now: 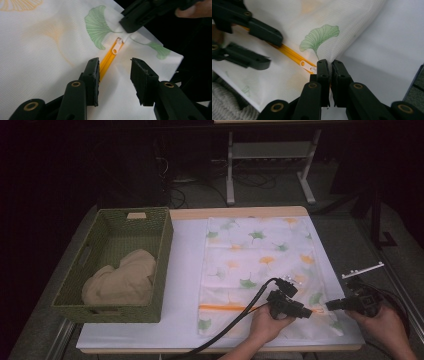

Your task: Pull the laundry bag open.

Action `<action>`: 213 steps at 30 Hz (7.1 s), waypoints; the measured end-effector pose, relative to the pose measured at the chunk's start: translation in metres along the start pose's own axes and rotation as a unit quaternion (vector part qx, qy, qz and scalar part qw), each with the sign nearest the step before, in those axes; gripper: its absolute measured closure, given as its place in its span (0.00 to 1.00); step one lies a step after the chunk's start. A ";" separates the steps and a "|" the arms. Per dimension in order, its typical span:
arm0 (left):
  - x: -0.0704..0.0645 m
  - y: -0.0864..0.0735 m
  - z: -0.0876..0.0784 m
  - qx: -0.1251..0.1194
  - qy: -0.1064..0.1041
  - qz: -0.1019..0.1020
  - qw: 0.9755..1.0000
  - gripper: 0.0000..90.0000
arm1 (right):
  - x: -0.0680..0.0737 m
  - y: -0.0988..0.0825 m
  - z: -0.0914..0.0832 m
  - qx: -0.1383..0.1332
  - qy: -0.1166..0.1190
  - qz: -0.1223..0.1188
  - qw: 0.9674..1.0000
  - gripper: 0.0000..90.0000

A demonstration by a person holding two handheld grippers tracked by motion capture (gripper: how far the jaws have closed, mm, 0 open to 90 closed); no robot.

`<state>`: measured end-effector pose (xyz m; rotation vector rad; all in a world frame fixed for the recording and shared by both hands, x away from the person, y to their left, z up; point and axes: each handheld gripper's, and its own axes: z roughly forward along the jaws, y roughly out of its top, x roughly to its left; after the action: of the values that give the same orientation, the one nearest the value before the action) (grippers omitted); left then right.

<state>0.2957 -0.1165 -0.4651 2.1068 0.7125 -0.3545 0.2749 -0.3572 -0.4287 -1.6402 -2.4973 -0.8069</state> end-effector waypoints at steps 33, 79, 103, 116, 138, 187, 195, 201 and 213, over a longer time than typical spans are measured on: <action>0.006 0.016 0.008 -0.041 -0.092 -0.038 0.994 0.78 | 0.018 0.014 -0.029 -0.039 0.028 -0.036 0.998 0.95; -0.005 0.015 0.018 -0.050 -0.054 -0.033 0.997 1.00 | 0.005 0.003 -0.025 -0.050 0.028 -0.011 0.998 0.95; -0.013 0.014 0.030 -0.031 -0.016 -0.025 0.999 0.99 | 0.002 0.001 -0.021 -0.045 0.028 -0.010 0.999 0.95; -0.017 0.013 0.026 -0.041 0.000 -0.015 0.999 1.00 | -0.003 -0.006 -0.014 -0.037 0.034 0.003 0.999 0.95; -0.021 0.011 0.040 -0.016 0.015 -0.011 1.000 0.99 | -0.004 -0.009 -0.015 -0.043 0.035 0.004 0.998 0.95; -0.022 0.016 0.038 -0.002 0.022 -0.012 1.000 1.00 | -0.015 -0.017 -0.001 -0.023 0.057 0.032 0.998 0.92; -0.021 0.017 0.034 0.003 0.018 -0.012 1.000 1.00 | -0.009 -0.013 -0.005 -0.019 0.042 0.017 0.999 0.95; -0.022 0.016 0.031 0.011 0.022 -0.008 1.000 1.00 | -0.008 -0.012 -0.006 -0.015 0.035 0.016 0.999 0.95; -0.017 0.012 0.014 0.012 0.029 -0.008 0.999 1.00 | -0.008 -0.011 -0.007 -0.014 0.028 0.013 0.999 0.95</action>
<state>0.2895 -0.1396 -0.4576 2.1430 0.7632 -0.3137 0.2674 -0.3702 -0.4299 -1.6316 -2.4327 -0.8760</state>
